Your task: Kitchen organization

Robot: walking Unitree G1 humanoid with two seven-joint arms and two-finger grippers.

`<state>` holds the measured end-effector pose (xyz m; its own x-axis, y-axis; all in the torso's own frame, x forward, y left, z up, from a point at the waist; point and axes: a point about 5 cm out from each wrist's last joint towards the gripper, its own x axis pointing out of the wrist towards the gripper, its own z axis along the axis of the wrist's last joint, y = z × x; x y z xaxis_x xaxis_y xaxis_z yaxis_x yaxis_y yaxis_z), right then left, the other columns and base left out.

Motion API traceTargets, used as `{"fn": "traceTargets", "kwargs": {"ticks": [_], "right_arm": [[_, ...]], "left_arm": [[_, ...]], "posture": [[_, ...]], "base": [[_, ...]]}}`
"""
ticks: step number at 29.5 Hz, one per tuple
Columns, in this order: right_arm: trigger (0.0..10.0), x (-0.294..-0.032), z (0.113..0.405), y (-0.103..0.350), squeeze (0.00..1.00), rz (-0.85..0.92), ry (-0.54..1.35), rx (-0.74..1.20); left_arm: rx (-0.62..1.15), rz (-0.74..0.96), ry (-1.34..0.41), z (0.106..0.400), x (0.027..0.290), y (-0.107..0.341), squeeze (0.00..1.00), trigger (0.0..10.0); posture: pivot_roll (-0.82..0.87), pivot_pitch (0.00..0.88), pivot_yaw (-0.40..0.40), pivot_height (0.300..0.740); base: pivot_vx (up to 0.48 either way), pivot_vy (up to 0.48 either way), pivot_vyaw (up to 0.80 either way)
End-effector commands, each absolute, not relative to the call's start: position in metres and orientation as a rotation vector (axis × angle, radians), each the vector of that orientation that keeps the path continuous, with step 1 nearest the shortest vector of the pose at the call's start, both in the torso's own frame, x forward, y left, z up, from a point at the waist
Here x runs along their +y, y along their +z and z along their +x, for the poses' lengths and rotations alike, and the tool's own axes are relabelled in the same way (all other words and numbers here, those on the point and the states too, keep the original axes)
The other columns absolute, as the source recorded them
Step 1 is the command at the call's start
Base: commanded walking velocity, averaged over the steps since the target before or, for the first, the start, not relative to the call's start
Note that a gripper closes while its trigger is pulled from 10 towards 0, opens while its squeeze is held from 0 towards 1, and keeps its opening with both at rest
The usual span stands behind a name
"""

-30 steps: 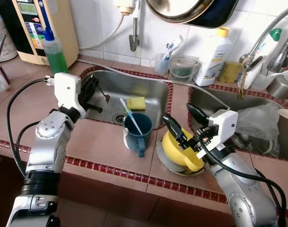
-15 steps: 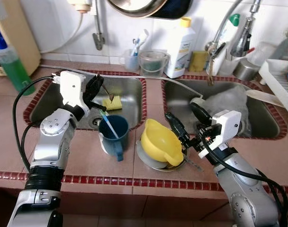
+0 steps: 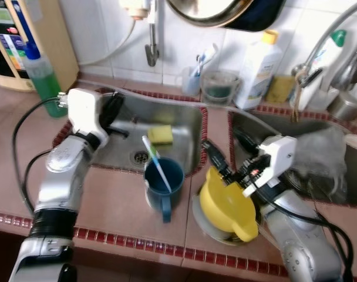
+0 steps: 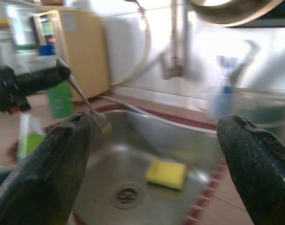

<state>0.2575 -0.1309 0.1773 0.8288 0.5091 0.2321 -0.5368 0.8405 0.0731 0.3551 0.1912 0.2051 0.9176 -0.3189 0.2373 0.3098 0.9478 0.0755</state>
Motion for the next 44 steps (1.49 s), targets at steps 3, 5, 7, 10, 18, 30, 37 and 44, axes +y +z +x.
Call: {"fn": "traceTargets", "kwargs": {"ticks": [3, 5, 7, 10, 18, 30, 37, 44], "right_arm": [[10.0, -0.131, 0.256, 0.180, 0.00, 0.137, 0.550, -0.213], [10.0, -0.131, 0.256, 0.179, 0.00, 0.137, 0.544, -0.204], [10.0, -0.130, 0.255, 0.177, 0.00, 0.137, 0.537, -0.190], [10.0, -0.130, 0.255, 0.175, 0.00, 0.134, 0.536, -0.176], [10.0, -0.128, 0.246, 0.171, 0.00, 0.137, 0.536, -0.127], [10.0, -0.136, 0.224, 0.173, 0.00, 0.138, 0.554, -0.052], [10.0, -0.159, 0.215, 0.184, 0.00, 0.157, 0.560, -0.009], [10.0, -0.181, 0.208, 0.190, 0.00, 0.177, 0.562, 0.060]], "left_arm": [[-0.235, 0.042, -0.345, 0.356, 0.186, 0.203, 0.00, 10.0], [-0.230, 0.046, -0.348, 0.357, 0.185, 0.203, 0.00, 10.0], [-0.212, 0.055, -0.347, 0.359, 0.184, 0.200, 0.00, 10.0], [-0.185, 0.058, -0.341, 0.362, 0.183, 0.196, 0.00, 10.0], [-0.095, 0.067, -0.308, 0.374, 0.174, 0.182, 0.00, 10.0], [-0.075, 0.099, -0.356, 0.381, 0.165, 0.172, 0.00, 10.0], [-0.050, 0.130, -0.354, 0.385, 0.168, 0.168, 0.00, 10.0], [-0.026, 0.134, -0.371, 0.387, 0.165, 0.162, 0.00, 10.0]], "posture": [[0.00, 0.000, -0.001, 0.740], [0.00, 0.000, 0.001, 0.740], [0.00, 0.000, 0.003, 0.740], [-0.01, 0.000, 0.004, 0.740], [-0.04, 0.000, 0.020, 0.740], [-0.11, 0.000, 0.040, 0.740], [-0.14, 0.000, 0.047, 0.740], [-0.16, 0.000, 0.047, 0.740]], "base": [[0.000, 0.000, 0.00], [0.000, 0.000, 0.00], [0.000, 0.000, 0.00], [0.000, 0.000, 0.00], [0.000, 0.000, 0.00], [0.000, 0.000, 0.00], [0.000, 0.000, 0.00], [0.000, 0.000, 0.00]]}}
